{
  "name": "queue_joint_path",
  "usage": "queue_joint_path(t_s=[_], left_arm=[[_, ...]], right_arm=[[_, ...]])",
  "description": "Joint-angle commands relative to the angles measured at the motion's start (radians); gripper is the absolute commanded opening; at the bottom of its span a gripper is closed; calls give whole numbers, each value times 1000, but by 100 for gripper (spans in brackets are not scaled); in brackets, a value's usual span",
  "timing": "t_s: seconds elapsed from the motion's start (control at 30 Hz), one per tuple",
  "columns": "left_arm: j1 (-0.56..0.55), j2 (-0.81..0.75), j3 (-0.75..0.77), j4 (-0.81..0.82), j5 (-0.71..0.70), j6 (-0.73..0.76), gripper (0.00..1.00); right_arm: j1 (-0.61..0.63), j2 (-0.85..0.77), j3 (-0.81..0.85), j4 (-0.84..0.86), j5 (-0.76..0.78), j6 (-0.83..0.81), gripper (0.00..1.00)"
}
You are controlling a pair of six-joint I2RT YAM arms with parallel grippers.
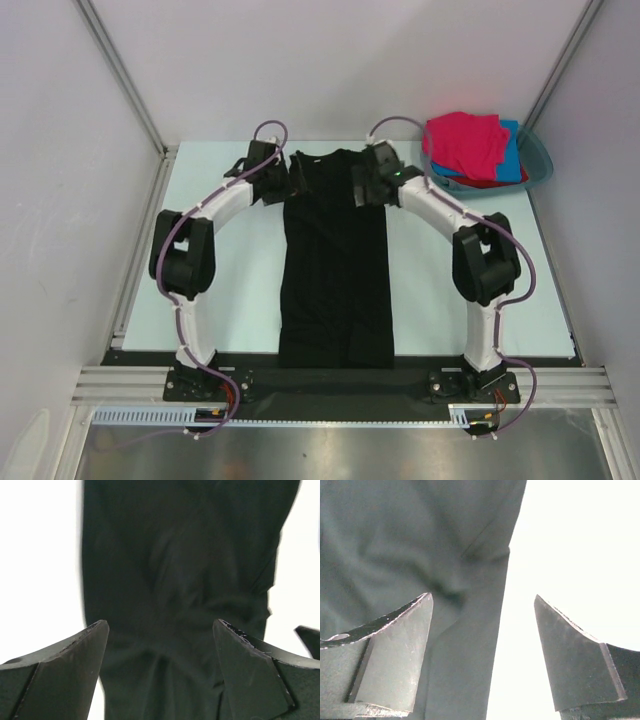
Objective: Fold and stack the t-shirts
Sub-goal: Fold the tshirt
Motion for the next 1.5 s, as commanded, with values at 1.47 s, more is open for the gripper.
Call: queue_joint_path(t_s=[1.47], left_arm=[[47, 677, 946, 95, -80, 206, 91]], right_arm=[[-173, 81, 62, 83, -525, 60, 82]])
